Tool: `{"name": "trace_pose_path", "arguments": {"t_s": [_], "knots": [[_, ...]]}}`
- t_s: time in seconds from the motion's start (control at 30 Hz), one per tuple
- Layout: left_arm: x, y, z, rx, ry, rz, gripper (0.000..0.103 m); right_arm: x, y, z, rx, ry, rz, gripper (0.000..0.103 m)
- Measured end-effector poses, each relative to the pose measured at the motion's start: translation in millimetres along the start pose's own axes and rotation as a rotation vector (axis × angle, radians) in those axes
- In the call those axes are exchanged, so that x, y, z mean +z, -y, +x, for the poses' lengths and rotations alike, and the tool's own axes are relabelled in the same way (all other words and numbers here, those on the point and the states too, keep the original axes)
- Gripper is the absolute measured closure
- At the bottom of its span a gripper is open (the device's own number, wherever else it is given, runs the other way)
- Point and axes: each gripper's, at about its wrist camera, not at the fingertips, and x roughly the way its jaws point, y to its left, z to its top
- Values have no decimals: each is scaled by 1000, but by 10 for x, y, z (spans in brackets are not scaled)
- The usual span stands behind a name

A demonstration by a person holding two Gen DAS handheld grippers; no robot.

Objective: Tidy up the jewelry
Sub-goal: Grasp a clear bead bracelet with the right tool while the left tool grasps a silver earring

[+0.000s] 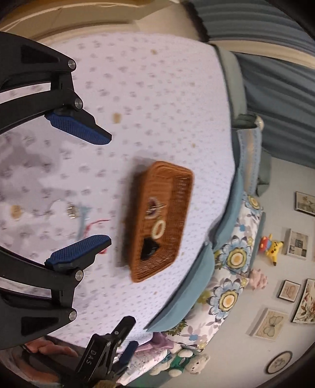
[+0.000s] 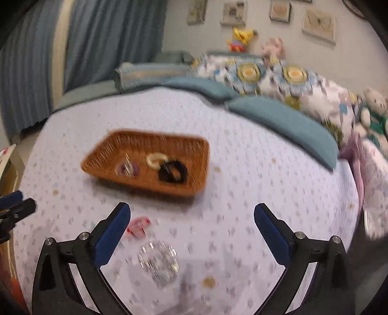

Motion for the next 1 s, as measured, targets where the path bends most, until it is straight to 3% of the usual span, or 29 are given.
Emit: {"name": "trace_pose_path", "arguments": {"t_s": [0.2,0.27,0.5,0.6,0.67,0.7,0.73,0.8,1.0], "knots": [[-288,-26,89,-24,-6,-24,25,-328,130,160,19,-97,23,3],[-333,-55,201,-15,-42,-40,25,-436,185,280,71,-150,55,13],[-386,-53,450,1,-97,-34,25,-549,519,652,244,-287,250,17],[-405,-57,521,-1,-121,-33,26,-556,528,715,253,-307,256,31],[-429,-83,584,-24,-158,-35,32,-554,497,749,268,-321,251,34],[-454,-113,648,-70,-199,-47,37,-554,476,761,271,-324,245,34],[-472,-139,692,-90,-225,-64,48,-555,458,767,269,-325,237,34],[-498,-133,743,-83,-238,-57,57,-548,419,771,263,-323,218,34],[-489,195,887,-92,-249,124,58,-551,368,839,276,-343,203,37]]}}
